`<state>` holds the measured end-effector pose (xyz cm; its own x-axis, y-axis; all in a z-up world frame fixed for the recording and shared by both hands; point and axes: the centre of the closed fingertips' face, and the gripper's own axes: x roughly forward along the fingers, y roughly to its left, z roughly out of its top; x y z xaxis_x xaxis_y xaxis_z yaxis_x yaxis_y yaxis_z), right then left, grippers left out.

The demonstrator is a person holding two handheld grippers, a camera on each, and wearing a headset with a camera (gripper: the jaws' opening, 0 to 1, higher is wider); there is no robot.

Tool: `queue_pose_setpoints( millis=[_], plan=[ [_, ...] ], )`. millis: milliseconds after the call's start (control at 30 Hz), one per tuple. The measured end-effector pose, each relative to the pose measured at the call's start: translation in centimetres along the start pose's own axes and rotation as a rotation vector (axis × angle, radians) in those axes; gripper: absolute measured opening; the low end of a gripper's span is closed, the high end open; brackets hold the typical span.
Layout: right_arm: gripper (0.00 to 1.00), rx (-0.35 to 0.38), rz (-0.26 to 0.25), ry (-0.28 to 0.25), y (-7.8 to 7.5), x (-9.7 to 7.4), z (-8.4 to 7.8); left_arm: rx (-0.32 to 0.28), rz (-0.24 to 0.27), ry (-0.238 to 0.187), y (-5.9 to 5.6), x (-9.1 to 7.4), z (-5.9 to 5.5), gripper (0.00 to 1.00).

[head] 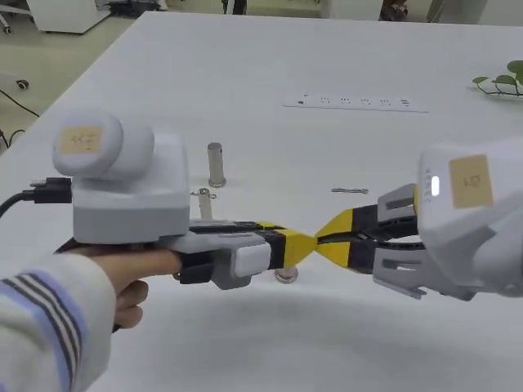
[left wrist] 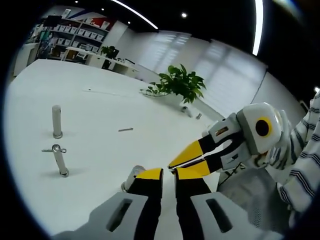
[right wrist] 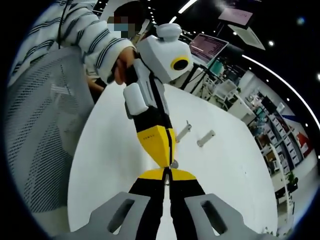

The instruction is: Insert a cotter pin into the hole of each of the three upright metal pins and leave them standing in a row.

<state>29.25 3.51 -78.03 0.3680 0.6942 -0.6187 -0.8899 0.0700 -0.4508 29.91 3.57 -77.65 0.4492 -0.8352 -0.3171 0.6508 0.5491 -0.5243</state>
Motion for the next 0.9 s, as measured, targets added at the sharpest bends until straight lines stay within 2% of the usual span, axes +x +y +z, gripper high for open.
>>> queue_pose_setpoints(
  millis=[267, 433, 567, 667, 733, 833, 900],
  plan=[
    [0.02, -0.025, 0.013, 0.005, 0.25, 0.20, 0.02, -0.065, -0.017, 0.025, -0.19, -0.01, -0.27, 0.02],
    [0.02, -0.039, 0.015, 0.002, 0.23, 0.17, 0.16, -0.136, -0.026, 0.032, -0.23, -0.14, -0.27, 0.02],
    [0.02, -0.052, 0.021, -0.002, 0.32, 0.12, 0.34, -0.136, -0.043, 0.058, -0.44, -0.37, -0.47, 0.02],
    [0.02, -0.057, 0.025, -0.003, 0.38, 0.07, 0.46, -0.125, -0.031, 0.074, -0.30, -0.48, -0.64, 0.01],
    [0.02, -0.064, 0.030, -0.003, 0.47, 0.07, 0.50, -0.147, -0.034, 0.084, -0.41, -0.53, -0.70, 0.01],
    [0.03, -0.070, 0.032, -0.002, 0.46, 0.05, 0.52, -0.159, -0.031, 0.085, -0.40, -0.54, -0.70, 0.00],
    [0.03, -0.072, 0.028, -0.004, 0.35, -0.01, 0.56, -0.169, -0.030, 0.070, -0.42, -0.53, -0.52, 0.00]
  ],
)
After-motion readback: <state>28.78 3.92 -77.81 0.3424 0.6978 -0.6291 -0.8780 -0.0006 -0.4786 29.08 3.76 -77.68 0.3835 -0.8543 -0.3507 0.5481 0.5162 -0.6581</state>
